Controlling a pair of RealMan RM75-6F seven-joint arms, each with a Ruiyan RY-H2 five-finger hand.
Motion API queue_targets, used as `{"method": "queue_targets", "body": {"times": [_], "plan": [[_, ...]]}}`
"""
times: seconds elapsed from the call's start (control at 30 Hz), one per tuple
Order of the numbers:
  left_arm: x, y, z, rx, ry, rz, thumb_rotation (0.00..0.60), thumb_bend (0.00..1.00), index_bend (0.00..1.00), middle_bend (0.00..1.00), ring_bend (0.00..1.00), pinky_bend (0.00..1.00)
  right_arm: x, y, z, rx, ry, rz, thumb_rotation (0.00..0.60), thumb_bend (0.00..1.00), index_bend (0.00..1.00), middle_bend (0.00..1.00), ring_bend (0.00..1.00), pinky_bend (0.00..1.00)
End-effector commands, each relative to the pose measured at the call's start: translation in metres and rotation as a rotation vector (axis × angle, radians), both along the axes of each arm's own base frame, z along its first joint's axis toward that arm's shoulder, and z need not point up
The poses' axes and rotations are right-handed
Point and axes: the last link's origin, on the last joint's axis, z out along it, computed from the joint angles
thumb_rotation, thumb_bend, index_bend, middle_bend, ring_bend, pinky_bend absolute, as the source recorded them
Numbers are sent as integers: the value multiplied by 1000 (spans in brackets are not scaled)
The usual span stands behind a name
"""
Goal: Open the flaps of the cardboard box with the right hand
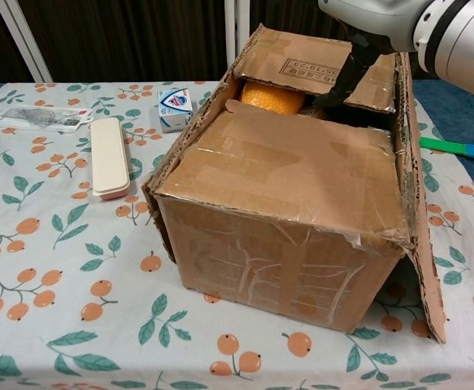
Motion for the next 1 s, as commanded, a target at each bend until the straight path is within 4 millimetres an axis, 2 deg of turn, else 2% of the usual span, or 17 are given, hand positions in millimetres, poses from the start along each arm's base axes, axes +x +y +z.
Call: {"method": "queue_targets", "body": {"times": [0.03,0.37,0.67,0.83,1.0], "plan": [[-1,0,0,-1,1,5,600,0,144,135,139,232,-2,-5,-3,-19,18,-16,600,74,0,0,0,0],[-4,1,0,-3,1,12,600,0,144,135,139,232,-12,-15,2,-40,15,-49,600,88,0,0,0,0],[-4,1,-3,-9,2,11,600,0,144,135,139,232,-3,-20,31,-121,-53,12,600,200,0,0,0,0],[-4,1,-3,-12,6,12,600,0,144,135,139,232,5,-32,51,-190,-55,36,600,276,0,0,0,0],[-3,2,-2,-10,12,14,600,0,144,135,139,232,12,-58,69,-272,-21,47,600,285,0,0,0,0]]}}
